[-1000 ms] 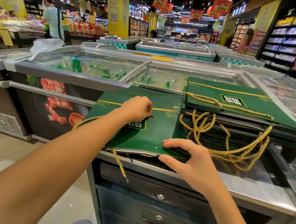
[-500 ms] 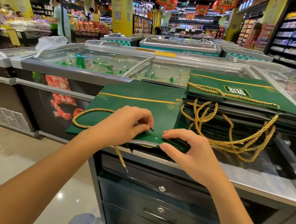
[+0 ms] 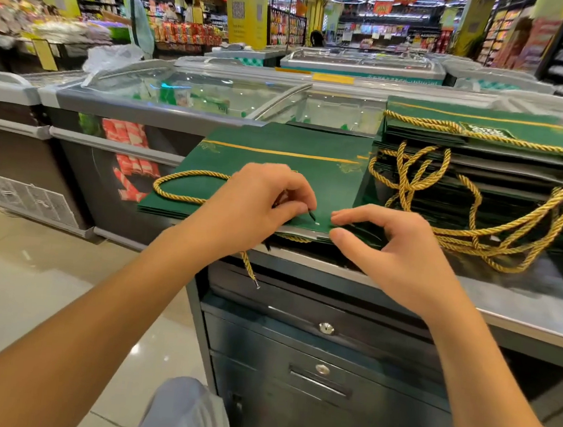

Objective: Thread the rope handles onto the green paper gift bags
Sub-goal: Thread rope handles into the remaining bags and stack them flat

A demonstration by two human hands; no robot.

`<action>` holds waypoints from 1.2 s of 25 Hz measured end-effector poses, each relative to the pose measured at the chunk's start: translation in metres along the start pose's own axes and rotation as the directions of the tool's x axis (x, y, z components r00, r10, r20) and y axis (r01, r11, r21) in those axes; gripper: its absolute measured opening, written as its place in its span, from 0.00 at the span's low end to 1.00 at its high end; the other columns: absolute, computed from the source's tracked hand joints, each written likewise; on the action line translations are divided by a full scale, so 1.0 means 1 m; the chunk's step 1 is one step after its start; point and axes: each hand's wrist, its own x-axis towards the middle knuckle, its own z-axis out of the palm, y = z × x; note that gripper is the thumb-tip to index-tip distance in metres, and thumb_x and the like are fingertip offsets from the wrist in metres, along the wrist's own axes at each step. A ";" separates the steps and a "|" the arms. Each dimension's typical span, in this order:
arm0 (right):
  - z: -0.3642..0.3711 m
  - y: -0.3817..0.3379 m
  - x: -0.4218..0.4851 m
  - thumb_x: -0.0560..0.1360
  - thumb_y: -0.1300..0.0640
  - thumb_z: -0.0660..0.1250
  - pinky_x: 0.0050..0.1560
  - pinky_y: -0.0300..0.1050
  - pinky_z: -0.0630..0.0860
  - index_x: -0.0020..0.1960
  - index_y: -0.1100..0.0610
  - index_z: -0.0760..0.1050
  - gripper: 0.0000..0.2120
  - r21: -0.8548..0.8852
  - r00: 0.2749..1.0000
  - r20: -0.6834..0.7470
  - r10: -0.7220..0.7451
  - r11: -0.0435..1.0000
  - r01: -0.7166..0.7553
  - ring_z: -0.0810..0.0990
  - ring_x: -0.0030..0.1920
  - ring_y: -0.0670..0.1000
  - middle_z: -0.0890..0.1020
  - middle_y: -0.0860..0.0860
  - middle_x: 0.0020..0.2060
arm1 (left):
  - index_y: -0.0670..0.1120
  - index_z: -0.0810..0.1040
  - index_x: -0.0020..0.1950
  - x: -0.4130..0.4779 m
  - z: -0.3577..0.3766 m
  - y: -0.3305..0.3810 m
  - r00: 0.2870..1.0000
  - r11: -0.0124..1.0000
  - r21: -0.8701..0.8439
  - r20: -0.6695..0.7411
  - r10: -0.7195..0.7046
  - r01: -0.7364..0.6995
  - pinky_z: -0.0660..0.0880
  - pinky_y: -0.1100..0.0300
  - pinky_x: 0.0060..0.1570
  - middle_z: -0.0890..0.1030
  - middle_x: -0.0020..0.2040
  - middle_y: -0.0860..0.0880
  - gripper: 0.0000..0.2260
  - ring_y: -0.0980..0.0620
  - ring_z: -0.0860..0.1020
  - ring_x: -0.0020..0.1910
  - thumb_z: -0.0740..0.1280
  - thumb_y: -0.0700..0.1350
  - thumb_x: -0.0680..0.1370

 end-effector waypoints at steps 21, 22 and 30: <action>0.003 -0.001 0.001 0.81 0.51 0.68 0.48 0.52 0.79 0.53 0.54 0.84 0.08 -0.018 0.996 -0.082 -0.037 0.999 0.036 0.83 0.45 0.46 0.85 0.44 0.43 | 0.53 0.80 0.64 0.005 -0.013 0.013 0.983 0.998 -0.028 0.176 0.060 -0.056 0.74 0.70 0.54 0.83 0.53 0.58 0.13 0.64 0.79 0.55 0.63 0.43 0.83; 0.003 -0.001 0.001 0.81 0.52 0.68 0.48 0.51 0.80 0.53 0.54 0.83 0.08 -0.018 0.995 -0.088 -0.040 0.999 0.038 0.83 0.46 0.46 0.85 0.44 0.43 | 0.53 0.80 0.65 0.003 -0.012 0.013 0.979 0.997 -0.015 0.190 0.074 -0.073 0.74 0.71 0.54 0.83 0.54 0.58 0.13 0.65 0.79 0.55 0.65 0.42 0.82; 0.003 -0.003 -0.001 0.79 0.56 0.72 0.51 0.47 0.81 0.53 0.55 0.80 0.05 0.052 0.992 -0.111 -0.064 0.996 0.070 0.84 0.50 0.46 0.85 0.47 0.45 | 0.53 0.83 0.59 0.005 -0.006 0.009 0.980 0.999 0.017 0.197 0.042 -0.046 0.70 0.75 0.48 0.82 0.50 0.59 0.09 0.64 0.77 0.50 0.68 0.43 0.81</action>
